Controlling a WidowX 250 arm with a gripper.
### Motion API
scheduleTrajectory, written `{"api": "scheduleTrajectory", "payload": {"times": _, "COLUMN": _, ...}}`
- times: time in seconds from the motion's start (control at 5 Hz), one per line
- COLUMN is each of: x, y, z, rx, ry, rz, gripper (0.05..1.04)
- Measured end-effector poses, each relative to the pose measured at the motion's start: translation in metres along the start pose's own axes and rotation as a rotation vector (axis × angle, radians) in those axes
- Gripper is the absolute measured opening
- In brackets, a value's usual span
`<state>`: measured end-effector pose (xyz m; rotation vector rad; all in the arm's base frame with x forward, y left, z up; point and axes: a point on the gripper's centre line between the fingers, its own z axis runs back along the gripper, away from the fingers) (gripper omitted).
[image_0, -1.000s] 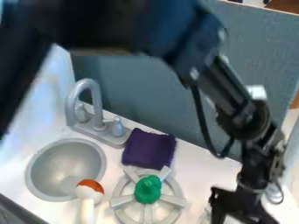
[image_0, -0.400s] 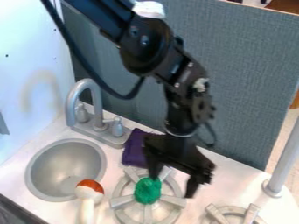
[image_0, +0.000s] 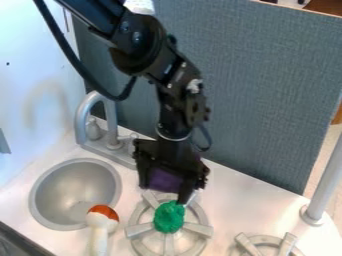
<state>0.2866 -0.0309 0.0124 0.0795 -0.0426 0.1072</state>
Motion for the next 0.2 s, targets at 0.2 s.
{"api": "scheduleTrajectory", "payload": {"times": 0.2, "x": 0.0075, "y": -0.0061, "z": -0.0073, "rx": -0.054, "ry": 0.024, "rz": -0.071, "gripper": 1.003}}
